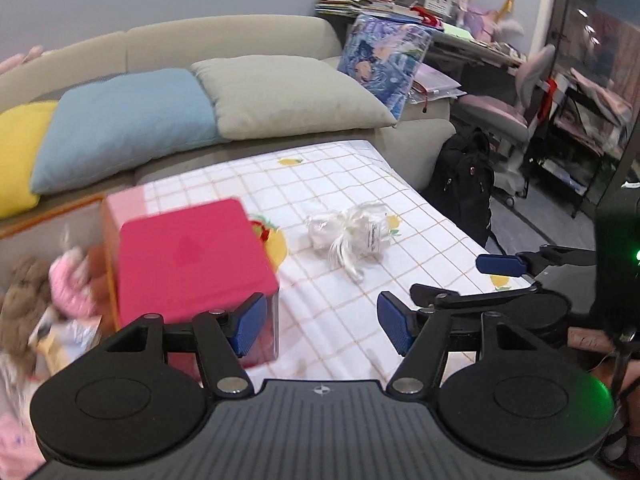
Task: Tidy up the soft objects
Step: 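Withdraw both tools from the box toward the clear plastic bag on the bed, then grasp the clear plastic bag with the right tool while the left tool grasps the orange knitted fruit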
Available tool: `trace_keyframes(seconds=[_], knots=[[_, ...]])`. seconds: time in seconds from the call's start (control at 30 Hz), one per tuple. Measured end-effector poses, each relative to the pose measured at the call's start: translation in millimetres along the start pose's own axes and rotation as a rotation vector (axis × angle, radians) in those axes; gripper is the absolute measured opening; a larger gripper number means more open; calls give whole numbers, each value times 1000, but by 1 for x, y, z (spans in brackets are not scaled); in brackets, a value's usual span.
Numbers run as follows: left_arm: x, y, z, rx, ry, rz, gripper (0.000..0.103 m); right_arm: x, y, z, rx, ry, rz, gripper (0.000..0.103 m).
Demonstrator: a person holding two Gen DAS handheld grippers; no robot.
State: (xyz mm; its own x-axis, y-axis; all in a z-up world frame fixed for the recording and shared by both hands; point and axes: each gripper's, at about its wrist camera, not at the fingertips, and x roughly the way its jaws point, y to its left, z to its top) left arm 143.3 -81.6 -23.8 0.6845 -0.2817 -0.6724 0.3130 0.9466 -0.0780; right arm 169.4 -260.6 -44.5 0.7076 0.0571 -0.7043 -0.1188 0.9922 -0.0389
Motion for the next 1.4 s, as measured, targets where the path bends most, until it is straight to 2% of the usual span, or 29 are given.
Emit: trace_keyframes(seconds=[0.2, 0.33, 0.63, 0.7, 0.77, 0.8, 0.97, 1.13, 1.3, 1.4], knots=[[18, -7, 19, 63, -11, 0, 75, 31, -6, 5, 15, -43, 14, 77], [29, -7, 29, 100, -10, -9, 75, 53, -7, 6, -9, -38, 29, 74], [56, -9, 45, 215, 27, -4, 72, 89, -14, 14, -12, -28, 90, 73], [61, -9, 49, 245, 35, 5, 72, 93, -15, 19, -25, -56, 104, 78], [67, -8, 54, 275, 42, 16, 72, 97, -16, 23, -34, -87, 95, 88], [70, -7, 58, 289, 51, 19, 72, 98, -17, 26, -33, -105, 99, 89], [99, -5, 77, 406, 155, 60, 72, 112, -19, 36, -40, -144, 118, 90], [138, -1, 92, 471, 324, 99, 72, 134, -28, 41, 11, -92, 169, 90], [177, 13, 101, 454, 490, 104, 72, 149, -41, 43, 95, -30, 226, 89], [200, 18, 105, 494, 569, 146, 72, 152, -42, 44, 110, -19, 239, 84]])
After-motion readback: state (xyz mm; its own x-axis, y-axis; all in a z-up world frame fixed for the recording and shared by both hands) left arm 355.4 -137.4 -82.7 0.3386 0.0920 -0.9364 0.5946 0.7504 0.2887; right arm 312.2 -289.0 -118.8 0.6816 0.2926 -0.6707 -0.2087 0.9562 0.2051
